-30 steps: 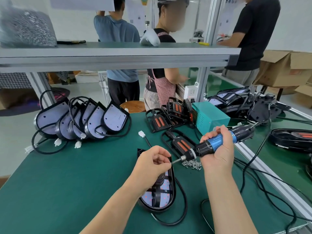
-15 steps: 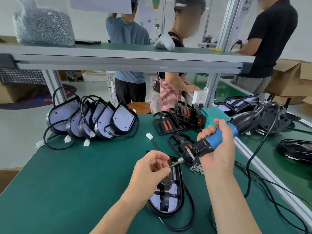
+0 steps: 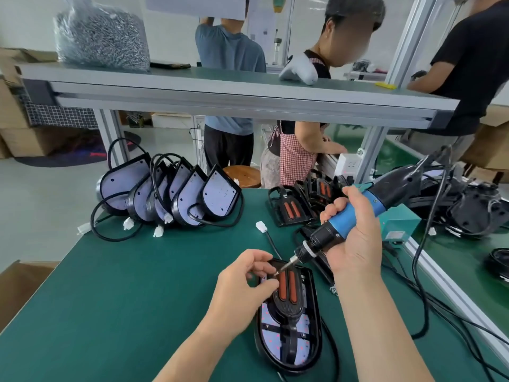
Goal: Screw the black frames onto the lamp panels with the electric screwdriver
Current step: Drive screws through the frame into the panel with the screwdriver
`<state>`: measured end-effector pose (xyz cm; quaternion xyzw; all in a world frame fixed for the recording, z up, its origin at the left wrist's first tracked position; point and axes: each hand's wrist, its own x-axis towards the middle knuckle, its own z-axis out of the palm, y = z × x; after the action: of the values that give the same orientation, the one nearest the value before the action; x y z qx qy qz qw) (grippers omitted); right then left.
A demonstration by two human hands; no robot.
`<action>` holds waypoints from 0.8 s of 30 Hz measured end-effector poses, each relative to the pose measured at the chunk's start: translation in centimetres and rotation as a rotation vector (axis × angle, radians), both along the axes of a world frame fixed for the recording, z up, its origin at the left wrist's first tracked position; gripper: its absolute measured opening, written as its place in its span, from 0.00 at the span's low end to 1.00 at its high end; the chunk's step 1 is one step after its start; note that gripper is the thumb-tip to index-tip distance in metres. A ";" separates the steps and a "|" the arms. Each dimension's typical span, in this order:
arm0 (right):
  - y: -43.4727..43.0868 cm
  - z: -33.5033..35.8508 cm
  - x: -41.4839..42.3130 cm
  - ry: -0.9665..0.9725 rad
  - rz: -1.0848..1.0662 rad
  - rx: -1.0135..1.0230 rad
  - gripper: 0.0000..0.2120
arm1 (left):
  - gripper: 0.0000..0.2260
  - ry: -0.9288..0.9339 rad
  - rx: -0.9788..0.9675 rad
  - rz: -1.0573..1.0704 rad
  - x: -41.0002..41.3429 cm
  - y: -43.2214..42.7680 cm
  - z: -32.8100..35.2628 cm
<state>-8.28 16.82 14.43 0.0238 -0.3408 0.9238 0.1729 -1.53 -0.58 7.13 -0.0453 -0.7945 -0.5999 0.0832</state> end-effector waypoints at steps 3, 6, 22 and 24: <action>-0.7 0.2 -0.9 -0.011 -0.049 0.055 0.06 | 0.19 -0.008 -0.081 0.155 -0.3 -0.4 -1.2; -1.7 0.4 -1.8 -0.012 -0.111 0.140 0.07 | 0.29 -0.275 -0.096 0.089 -0.6 0.1 -1.8; -4.8 -0.7 -3.9 -0.016 -0.035 0.303 0.08 | 0.27 -0.543 0.082 0.022 -1.2 1.8 -2.5; -4.9 -0.9 -3.9 -0.015 -0.029 0.318 0.08 | 0.25 -0.543 0.074 0.023 -1.1 1.8 -2.4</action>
<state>-12.21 11.93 13.52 0.0389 -0.4844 0.8557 0.1778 -2.66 1.20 4.76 0.1290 -0.7656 -0.6179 -0.1243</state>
